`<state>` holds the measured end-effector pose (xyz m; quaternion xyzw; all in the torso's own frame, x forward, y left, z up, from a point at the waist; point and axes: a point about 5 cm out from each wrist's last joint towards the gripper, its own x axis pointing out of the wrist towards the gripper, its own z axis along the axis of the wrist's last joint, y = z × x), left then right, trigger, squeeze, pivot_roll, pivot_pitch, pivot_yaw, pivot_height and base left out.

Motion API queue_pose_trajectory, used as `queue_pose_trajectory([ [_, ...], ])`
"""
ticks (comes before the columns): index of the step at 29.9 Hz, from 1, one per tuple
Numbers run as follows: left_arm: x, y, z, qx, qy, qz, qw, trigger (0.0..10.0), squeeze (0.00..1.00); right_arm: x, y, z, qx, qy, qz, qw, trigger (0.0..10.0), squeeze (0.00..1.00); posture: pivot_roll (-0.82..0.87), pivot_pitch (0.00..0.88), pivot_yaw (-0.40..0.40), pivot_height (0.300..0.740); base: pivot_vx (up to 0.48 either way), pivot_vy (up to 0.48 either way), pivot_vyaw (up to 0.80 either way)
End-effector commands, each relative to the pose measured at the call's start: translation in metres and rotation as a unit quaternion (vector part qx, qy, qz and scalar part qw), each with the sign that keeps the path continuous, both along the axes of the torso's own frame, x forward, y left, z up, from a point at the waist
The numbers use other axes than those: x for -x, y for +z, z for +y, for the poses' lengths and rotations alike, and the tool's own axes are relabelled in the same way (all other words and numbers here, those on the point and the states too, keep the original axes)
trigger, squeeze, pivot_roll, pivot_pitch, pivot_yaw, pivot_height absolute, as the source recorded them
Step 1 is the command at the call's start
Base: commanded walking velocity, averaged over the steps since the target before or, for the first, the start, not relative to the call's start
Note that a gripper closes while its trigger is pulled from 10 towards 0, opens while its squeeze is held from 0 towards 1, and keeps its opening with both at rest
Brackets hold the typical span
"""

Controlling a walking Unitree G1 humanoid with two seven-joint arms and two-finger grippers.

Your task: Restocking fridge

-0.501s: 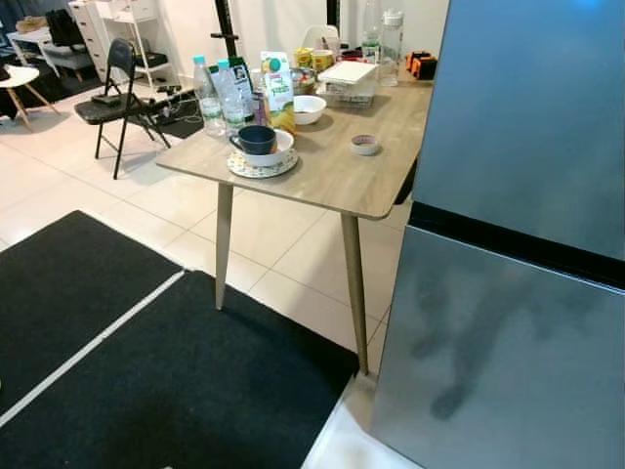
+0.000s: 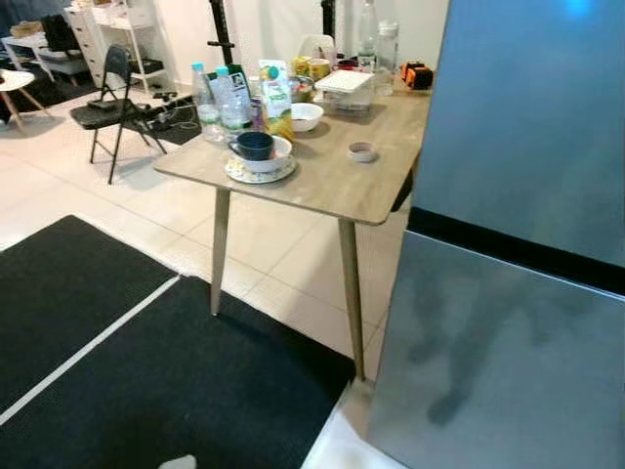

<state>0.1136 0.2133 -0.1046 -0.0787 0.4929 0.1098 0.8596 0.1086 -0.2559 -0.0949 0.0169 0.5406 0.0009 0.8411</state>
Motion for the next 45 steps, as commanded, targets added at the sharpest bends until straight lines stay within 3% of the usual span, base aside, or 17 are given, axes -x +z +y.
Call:
queue_pose_trajectory([
  [1, 0.003, -0.001, -0.002, 0.005, -0.003, 0.006, 1.0, 10.0, 0.0, -0.007, 0.002, 0.002, -0.001, 0.001, -0.013, 1.0, 10.0, 0.0, -0.1, 0.0, 0.01, 0.74, 0.0, 0.0, 0.77],
  [4, 0.0, -0.001, -0.003, 0.018, 0.0, 0.0, 1.0, 10.0, 0.0, -0.009, 0.002, 0.001, 0.006, 0.008, -0.011, 1.0, 10.0, 0.0, -0.1, 0.0, 0.005, 0.74, 0.0, 0.0, 0.77],
  [14, -0.008, 0.002, 0.001, 0.005, -0.014, -0.003, 1.0, 10.0, 0.0, -0.012, 0.003, 0.003, 0.008, 0.024, -0.009, 1.0, 10.0, 0.0, -0.09, 0.0, 0.021, 0.74, 0.0, 0.0, 0.77],
  [26, -0.009, 0.004, 0.009, -0.003, -0.02, -0.004, 1.0, 10.0, 0.0, -0.012, 0.0, 0.013, 0.002, 0.046, -0.003, 0.999, 10.0, 0.0, -0.07, 0.0, 0.023, 0.74, 0.0, 0.0, 0.77],
  [40, -0.005, 0.001, 0.001, 0.008, -0.037, 0.003, 0.999, 10.0, 0.0, -0.011, 0.0, 0.01, 0.008, 0.045, -0.005, 0.999, 10.0, 0.0, -0.09, 0.0, 0.03, 0.74, 0.0, 0.0, 0.78],
  [45, -0.003, 0.001, 0.004, 0.008, -0.029, 0.007, 1.0, 10.0, 0.0, -0.011, 0.0, 0.01, 0.019, 0.045, -0.004, 0.999, 10.0, 0.0, -0.09, 0.0, 0.031, 0.74, 0.0, 0.0, 0.0],
])
